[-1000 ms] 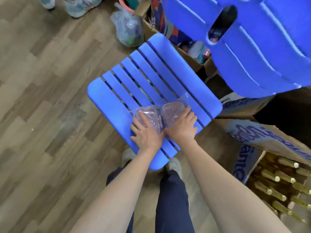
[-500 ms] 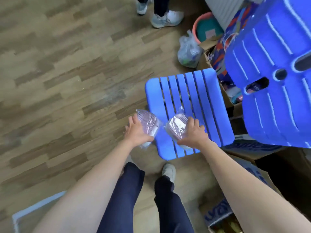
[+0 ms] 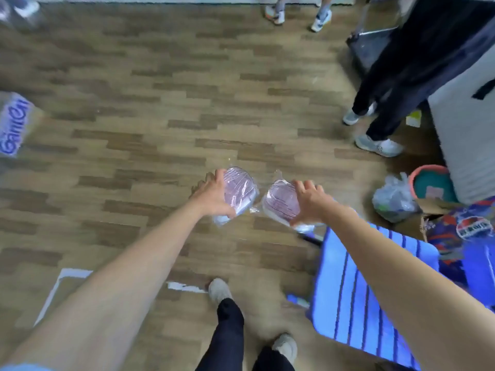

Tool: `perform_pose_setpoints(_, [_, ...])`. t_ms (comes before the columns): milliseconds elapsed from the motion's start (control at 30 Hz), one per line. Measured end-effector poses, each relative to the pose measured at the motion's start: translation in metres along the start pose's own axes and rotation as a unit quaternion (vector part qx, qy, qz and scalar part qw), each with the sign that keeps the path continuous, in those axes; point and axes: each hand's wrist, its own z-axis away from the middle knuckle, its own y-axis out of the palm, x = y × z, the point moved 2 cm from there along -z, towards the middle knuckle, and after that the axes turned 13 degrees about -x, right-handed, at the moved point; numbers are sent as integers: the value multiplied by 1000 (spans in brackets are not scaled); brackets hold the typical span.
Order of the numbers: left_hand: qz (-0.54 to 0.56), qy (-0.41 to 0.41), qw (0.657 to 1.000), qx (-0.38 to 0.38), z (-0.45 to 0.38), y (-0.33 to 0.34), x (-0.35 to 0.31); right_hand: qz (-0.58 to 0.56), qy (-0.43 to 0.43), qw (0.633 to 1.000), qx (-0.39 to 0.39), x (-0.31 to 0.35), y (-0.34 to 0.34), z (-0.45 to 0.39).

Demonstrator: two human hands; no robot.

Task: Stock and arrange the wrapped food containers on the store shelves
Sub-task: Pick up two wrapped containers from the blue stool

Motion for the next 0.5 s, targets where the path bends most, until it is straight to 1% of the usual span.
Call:
perform_pose_setpoints(100, [0, -22, 1000, -21, -4, -60, 44, 43, -59, 997, -17, 66, -38, -39])
perform_pose_setpoints(300, [64, -80, 990, -96, -11, -181, 134, 56, -181, 981, -50, 210, -109, -104])
perform_pose_setpoints(400, [77, -92, 987, -111, -11, -223, 174, 64, -235, 968, -59, 271, -130, -123])
perform_pose_setpoints(500, [84, -114, 981, -130, -11, -252, 204, 81, -272, 957, -63, 316, -146, -140])
